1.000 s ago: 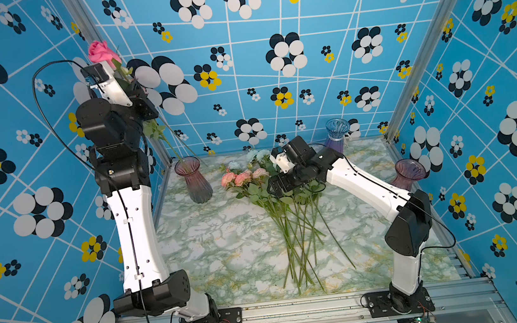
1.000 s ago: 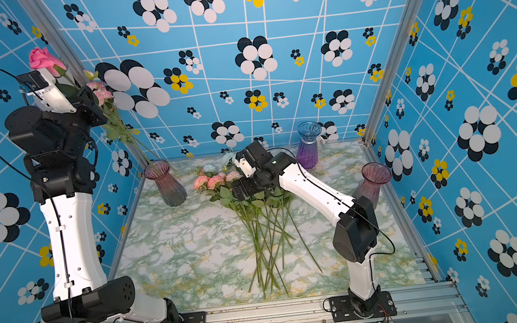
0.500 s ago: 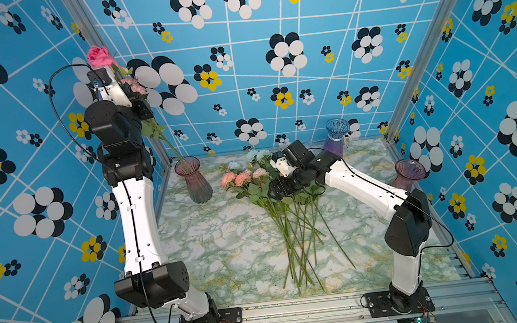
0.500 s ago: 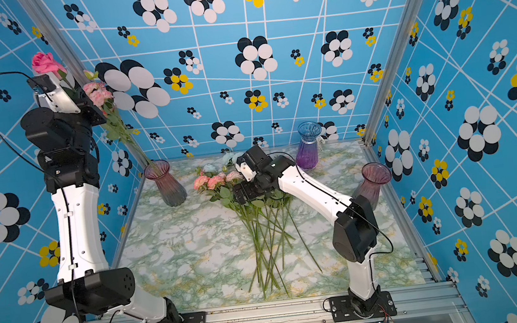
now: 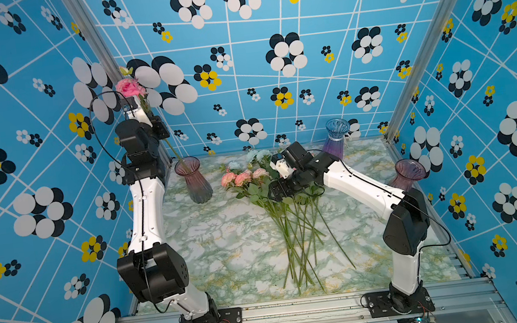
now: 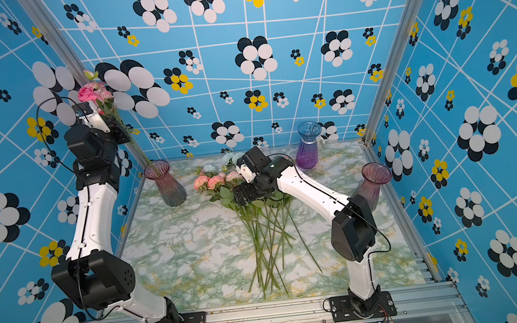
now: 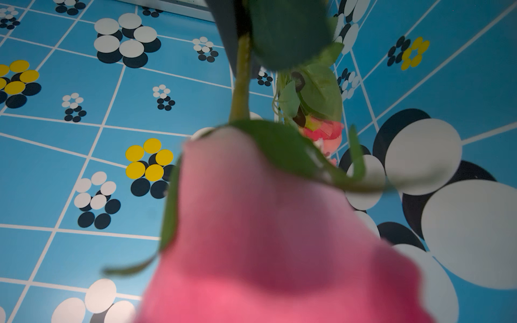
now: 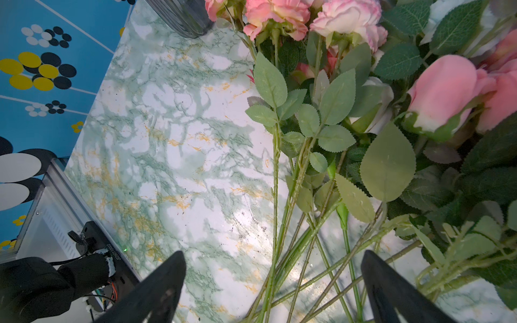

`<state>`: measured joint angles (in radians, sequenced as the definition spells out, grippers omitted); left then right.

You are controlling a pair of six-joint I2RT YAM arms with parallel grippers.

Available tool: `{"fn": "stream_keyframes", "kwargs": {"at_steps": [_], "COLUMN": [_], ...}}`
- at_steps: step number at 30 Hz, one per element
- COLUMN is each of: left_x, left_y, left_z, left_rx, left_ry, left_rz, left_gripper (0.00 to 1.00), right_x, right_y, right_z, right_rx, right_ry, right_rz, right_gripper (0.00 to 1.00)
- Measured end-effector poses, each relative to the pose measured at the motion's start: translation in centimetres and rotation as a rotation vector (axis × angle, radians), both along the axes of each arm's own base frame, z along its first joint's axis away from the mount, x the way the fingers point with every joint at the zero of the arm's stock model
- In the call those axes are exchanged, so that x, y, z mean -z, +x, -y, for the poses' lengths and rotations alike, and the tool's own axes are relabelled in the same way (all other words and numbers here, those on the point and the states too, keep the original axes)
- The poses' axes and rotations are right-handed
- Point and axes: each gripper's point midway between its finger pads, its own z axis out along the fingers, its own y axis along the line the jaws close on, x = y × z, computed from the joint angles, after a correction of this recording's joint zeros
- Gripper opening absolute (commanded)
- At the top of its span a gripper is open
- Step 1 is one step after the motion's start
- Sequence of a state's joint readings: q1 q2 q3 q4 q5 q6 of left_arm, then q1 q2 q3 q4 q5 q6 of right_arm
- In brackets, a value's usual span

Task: Place the pink flowers into the vase
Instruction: Place the flower in the vase.

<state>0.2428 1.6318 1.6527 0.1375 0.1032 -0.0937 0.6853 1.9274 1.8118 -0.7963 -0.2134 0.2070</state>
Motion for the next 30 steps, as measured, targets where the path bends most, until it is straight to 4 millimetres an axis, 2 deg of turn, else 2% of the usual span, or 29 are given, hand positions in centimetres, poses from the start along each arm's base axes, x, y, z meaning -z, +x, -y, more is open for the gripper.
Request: {"fn": "stream_keyframes", "kwargs": {"at_steps": [5, 7, 9, 15, 17, 21, 22, 24, 30], "left_x": [3.2, 3.9, 4.5, 5.9, 6.5, 7.0, 7.0, 7.1, 7.9], "left_y": [0.8, 1.0, 1.0, 1.1, 1.2, 1.2, 1.2, 1.2, 1.1], "left_z": [0.1, 0.2, 0.3, 0.5, 0.4, 0.5, 0.5, 0.5, 0.5], "left_rx": [0.018, 0.024, 0.031, 0.041, 0.040, 0.041, 0.041, 0.039, 0.038], "left_ry": [-0.041, -0.049, -0.052, -0.051, -0.048, -0.042, -0.042, -0.042, -0.047], "left_rz": [-0.042, -0.051, -0.062, -0.089, -0.101, -0.113, -0.114, -0.118, -0.146], "left_gripper": [0.00, 0.07, 0.07, 0.15, 0.22, 0.22, 0.27, 0.37, 0.42], "right_x": [0.5, 0.8, 1.2, 3.0, 4.0, 5.7, 6.0, 6.2, 6.7], "right_y": [0.0, 0.0, -0.1, -0.9, -1.5, -2.3, -2.5, -2.7, -2.8], "right_z": [0.0, 0.0, 0.0, -0.1, -0.5, -1.2, -1.4, -1.6, -2.3], "right_rx": [-0.001, 0.001, 0.004, -0.008, -0.020, -0.041, -0.046, -0.053, -0.064], "right_ry": [-0.004, -0.004, -0.007, -0.040, -0.061, -0.091, -0.096, -0.101, -0.112], "right_rz": [-0.010, -0.013, -0.020, -0.046, -0.058, -0.077, -0.080, -0.080, -0.066], "right_gripper": [0.99, 0.99, 0.99, 0.96, 0.94, 0.88, 0.86, 0.85, 0.79]}}
